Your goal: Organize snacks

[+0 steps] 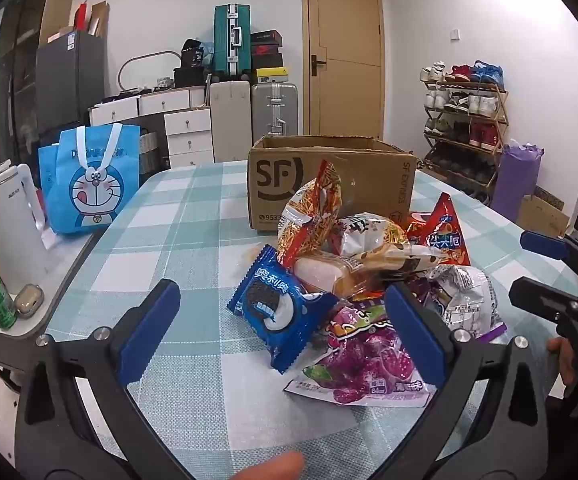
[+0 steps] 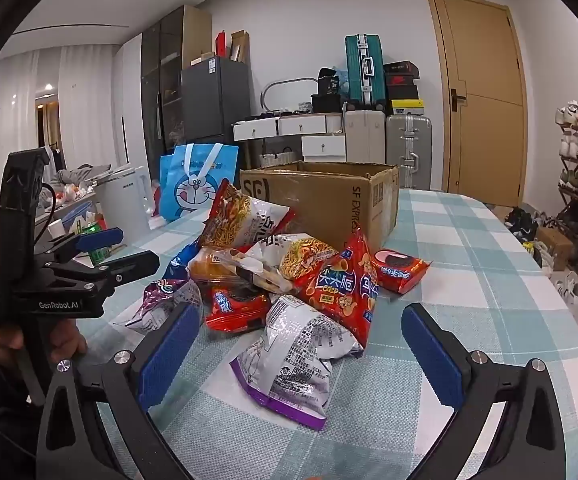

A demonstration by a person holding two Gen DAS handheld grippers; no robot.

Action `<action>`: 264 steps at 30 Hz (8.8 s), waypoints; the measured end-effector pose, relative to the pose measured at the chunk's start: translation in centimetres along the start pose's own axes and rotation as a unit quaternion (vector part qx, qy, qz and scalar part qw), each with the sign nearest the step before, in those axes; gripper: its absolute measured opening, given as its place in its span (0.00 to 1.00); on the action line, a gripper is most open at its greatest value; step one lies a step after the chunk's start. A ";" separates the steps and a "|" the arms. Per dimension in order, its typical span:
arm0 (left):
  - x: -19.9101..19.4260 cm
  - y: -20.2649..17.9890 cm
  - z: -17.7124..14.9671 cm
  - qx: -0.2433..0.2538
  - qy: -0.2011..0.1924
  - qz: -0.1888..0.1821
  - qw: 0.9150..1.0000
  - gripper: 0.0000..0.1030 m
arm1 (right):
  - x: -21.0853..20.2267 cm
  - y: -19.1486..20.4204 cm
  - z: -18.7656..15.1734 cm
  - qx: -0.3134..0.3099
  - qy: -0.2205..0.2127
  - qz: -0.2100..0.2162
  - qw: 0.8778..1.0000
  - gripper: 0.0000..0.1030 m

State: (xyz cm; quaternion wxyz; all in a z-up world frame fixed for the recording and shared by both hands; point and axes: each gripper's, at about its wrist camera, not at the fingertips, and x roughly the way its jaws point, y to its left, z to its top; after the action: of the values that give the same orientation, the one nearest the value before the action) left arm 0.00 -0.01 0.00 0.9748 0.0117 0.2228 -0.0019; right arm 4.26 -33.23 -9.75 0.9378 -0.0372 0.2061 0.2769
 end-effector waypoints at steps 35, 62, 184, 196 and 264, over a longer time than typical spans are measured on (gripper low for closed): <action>-0.2 -0.6 -0.5 -0.001 0.002 -0.005 1.000 0.99 | -0.1 0.0 -0.1 0.009 0.003 -0.001 1.000 1.00; 0.6 -0.4 -0.2 -0.004 0.008 -0.007 1.000 0.99 | -0.1 -0.6 0.0 0.020 0.009 -0.015 1.000 1.00; -2.1 -1.2 2.6 -0.022 0.027 -0.112 0.993 0.36 | -0.1 -2.0 1.9 0.081 0.015 0.047 0.995 0.45; 0.8 -0.4 6.6 -0.038 0.024 -0.100 0.994 0.36 | 0.5 -3.5 4.8 0.095 0.003 0.030 0.995 0.45; 23.3 -1.8 19.4 -0.039 0.102 -0.038 0.993 0.45 | 15.1 -7.8 15.6 0.130 0.042 -0.001 0.991 0.50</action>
State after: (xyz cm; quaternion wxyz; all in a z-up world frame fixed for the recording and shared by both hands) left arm 29.43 -2.23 7.33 0.9458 -0.0348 0.3217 -0.0289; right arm 25.65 -29.29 -2.06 0.9254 0.0733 0.2798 0.2451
